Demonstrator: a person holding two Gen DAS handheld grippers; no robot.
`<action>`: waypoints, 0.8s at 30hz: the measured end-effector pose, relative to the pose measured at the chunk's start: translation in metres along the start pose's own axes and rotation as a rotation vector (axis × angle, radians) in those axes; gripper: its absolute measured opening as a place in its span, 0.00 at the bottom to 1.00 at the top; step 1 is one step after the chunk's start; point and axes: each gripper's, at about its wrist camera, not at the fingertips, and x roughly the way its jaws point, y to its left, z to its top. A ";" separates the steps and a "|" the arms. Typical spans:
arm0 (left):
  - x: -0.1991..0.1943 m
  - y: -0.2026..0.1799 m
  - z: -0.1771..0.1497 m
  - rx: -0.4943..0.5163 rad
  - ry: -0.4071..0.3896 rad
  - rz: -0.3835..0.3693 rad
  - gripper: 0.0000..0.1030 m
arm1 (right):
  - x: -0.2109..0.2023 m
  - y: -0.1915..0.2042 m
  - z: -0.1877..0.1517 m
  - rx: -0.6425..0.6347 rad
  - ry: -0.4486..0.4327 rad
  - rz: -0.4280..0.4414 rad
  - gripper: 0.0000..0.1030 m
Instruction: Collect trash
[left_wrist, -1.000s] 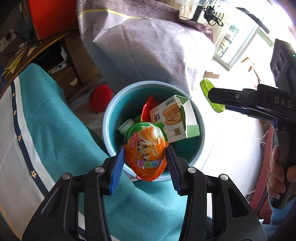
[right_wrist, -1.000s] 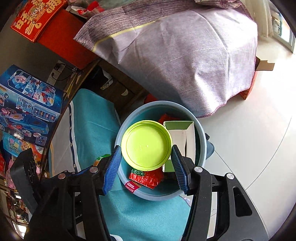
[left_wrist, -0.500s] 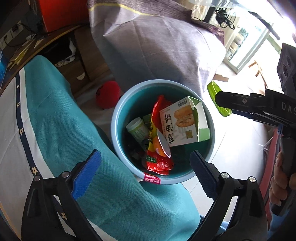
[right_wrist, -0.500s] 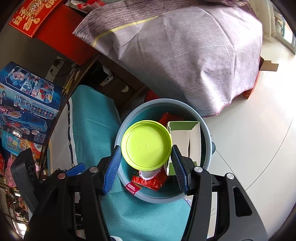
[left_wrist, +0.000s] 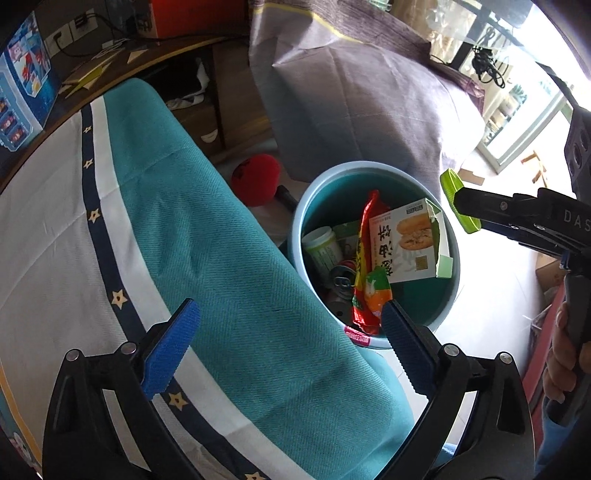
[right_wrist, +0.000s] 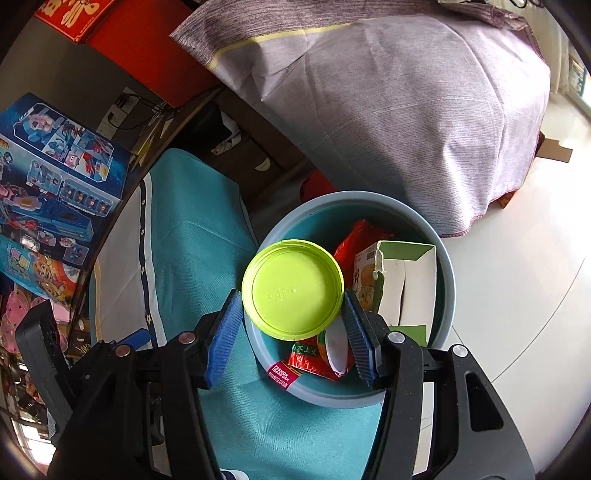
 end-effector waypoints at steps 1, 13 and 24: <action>-0.001 0.003 -0.001 -0.004 -0.001 0.001 0.95 | 0.002 0.002 0.000 -0.003 0.003 -0.004 0.51; -0.009 0.025 -0.008 -0.041 -0.024 0.007 0.95 | 0.007 0.017 0.002 -0.023 0.000 -0.075 0.62; -0.022 0.036 -0.015 -0.056 -0.053 0.015 0.95 | -0.002 0.030 -0.001 -0.021 -0.031 -0.107 0.77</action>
